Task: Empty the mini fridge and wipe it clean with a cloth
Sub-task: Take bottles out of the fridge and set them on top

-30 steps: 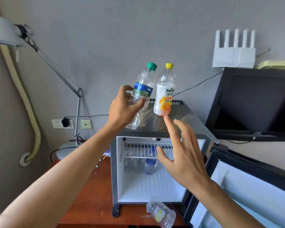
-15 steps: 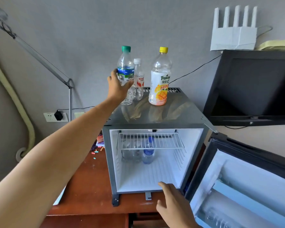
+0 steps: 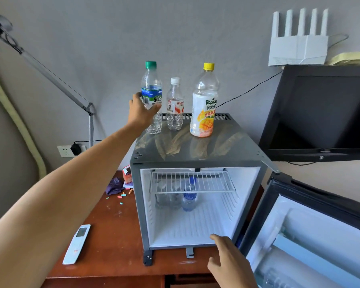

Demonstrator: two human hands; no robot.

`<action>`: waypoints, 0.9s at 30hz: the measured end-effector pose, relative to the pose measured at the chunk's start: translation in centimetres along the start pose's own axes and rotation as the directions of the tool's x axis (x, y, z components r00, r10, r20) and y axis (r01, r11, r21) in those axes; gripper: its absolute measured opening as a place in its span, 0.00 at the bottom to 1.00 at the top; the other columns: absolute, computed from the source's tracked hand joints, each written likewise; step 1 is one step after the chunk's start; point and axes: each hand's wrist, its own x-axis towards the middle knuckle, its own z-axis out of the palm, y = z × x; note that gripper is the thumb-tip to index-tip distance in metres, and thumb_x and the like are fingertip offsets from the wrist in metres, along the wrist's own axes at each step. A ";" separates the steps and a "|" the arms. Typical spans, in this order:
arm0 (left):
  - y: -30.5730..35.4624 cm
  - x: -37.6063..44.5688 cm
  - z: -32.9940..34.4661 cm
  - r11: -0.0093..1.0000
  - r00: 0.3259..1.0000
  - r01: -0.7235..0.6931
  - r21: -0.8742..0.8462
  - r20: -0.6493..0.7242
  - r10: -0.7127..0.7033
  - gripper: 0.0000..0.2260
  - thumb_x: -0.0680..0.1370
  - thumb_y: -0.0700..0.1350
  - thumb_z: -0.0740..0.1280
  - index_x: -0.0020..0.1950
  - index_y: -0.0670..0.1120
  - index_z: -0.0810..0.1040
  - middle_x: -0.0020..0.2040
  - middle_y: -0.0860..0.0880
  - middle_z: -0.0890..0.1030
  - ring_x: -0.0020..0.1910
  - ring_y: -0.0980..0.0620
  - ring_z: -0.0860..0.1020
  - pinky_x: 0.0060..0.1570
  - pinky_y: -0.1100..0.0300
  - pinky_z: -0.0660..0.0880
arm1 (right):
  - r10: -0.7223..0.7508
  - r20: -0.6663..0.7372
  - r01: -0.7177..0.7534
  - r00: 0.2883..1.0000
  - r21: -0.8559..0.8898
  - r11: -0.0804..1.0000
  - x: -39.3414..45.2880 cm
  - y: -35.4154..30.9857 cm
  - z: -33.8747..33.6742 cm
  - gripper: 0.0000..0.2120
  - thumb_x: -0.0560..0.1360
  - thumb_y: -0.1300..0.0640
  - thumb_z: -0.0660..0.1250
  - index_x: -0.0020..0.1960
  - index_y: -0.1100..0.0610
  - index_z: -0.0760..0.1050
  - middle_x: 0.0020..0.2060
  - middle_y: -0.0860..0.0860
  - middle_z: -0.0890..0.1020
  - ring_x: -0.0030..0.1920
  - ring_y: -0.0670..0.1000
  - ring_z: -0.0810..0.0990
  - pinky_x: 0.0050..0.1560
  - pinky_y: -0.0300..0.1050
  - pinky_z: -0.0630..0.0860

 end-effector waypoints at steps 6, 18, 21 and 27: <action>-0.1 -0.4 0.1 0.996 0.998 0.036 -0.083 0.055 -0.031 0.31 0.79 0.54 0.72 0.76 0.43 0.64 0.66 0.41 0.77 0.62 0.45 0.79 0.59 0.50 0.78 | 0.006 0.032 -0.005 0.999 -0.023 1.000 -0.2 0.1 -0.2 0.24 0.80 0.48 0.60 0.74 0.39 0.60 0.70 0.37 0.64 0.57 0.42 0.75 0.54 0.38 0.70; -0.2 -1.8 -1.5 0.989 0.993 0.084 -0.120 0.097 -0.072 0.37 0.81 0.58 0.69 0.81 0.41 0.57 0.75 0.39 0.71 0.70 0.44 0.74 0.59 0.56 0.70 | 0.012 0.042 -0.010 0.999 -0.056 0.998 0.0 0.2 -1.2 0.23 0.79 0.48 0.60 0.73 0.40 0.63 0.68 0.37 0.64 0.51 0.44 0.78 0.53 0.40 0.75; -0.3 -2.3 -1.8 0.988 0.992 0.086 -0.125 0.107 -0.073 0.39 0.79 0.59 0.70 0.81 0.42 0.57 0.75 0.39 0.71 0.71 0.43 0.73 0.60 0.55 0.70 | 0.004 0.030 -0.002 1.000 -0.067 0.998 0.1 0.0 -2.0 0.23 0.79 0.50 0.60 0.73 0.42 0.63 0.68 0.38 0.65 0.43 0.44 0.78 0.51 0.41 0.76; -0.8 -4.0 -1.7 0.996 0.989 0.058 -0.064 0.139 -0.049 0.42 0.77 0.58 0.73 0.82 0.45 0.56 0.78 0.41 0.68 0.72 0.43 0.73 0.63 0.51 0.76 | -0.027 -0.012 0.026 1.000 -0.075 0.997 0.2 -0.5 -3.7 0.25 0.79 0.50 0.61 0.75 0.44 0.62 0.69 0.40 0.65 0.49 0.44 0.79 0.49 0.41 0.73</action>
